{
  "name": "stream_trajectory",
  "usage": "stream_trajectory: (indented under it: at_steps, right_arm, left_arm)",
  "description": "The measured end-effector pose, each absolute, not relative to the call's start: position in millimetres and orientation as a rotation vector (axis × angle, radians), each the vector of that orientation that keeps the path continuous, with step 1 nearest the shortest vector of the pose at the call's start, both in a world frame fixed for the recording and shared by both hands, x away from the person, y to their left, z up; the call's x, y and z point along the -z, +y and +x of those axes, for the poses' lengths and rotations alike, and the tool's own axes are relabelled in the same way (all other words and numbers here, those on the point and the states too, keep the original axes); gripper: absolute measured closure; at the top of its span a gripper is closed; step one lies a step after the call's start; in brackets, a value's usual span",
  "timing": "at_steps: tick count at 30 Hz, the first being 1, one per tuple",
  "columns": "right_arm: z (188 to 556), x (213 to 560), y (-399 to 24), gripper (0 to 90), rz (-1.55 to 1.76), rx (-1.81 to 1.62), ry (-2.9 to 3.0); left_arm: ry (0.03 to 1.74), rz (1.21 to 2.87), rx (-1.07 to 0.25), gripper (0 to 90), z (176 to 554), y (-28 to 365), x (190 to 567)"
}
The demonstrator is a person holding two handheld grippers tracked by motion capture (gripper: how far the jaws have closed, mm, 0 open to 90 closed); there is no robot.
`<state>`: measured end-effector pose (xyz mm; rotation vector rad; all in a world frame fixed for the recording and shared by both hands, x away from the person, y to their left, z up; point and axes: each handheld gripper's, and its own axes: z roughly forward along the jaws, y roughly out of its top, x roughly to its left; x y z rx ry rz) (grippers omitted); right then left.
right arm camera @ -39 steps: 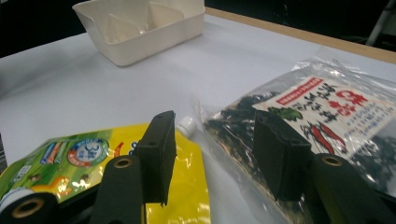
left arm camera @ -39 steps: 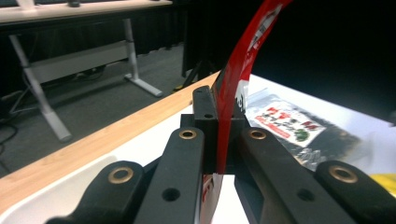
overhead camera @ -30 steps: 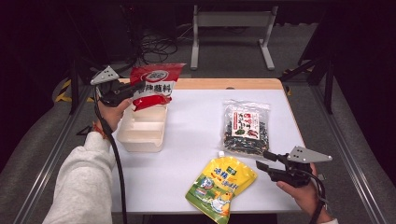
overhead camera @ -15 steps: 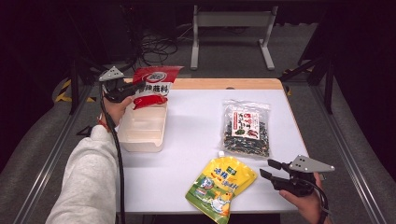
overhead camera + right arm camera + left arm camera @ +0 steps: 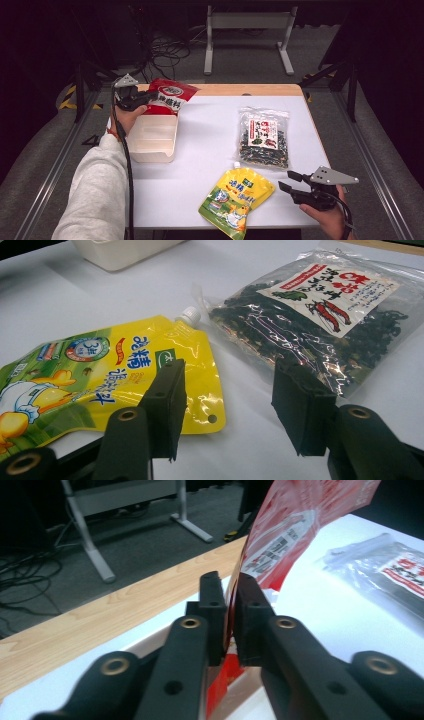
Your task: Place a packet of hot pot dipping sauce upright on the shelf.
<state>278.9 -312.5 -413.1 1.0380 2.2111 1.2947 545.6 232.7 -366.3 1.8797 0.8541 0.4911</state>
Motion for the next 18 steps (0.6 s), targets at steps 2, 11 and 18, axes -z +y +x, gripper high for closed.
stream_trajectory:
  at_steps: [2, 11, 18]
  right_arm:
    - [280, 413, -311, 47.6, 1.032, -1.291, 2.219]
    - [285, 415, -306, 47.7, 1.024, -1.277, 2.239]
    - [290, 417, -305, 49.1, 1.023, -1.243, 2.238]
  left_arm:
    - [0.870, 1.888, -0.491, 86.5, 545, 236, 368]
    - [0.910, 1.917, -0.509, 88.7, 545, 247, 376]
    - [0.947, 1.831, -0.515, 74.0, 536, 251, 373]
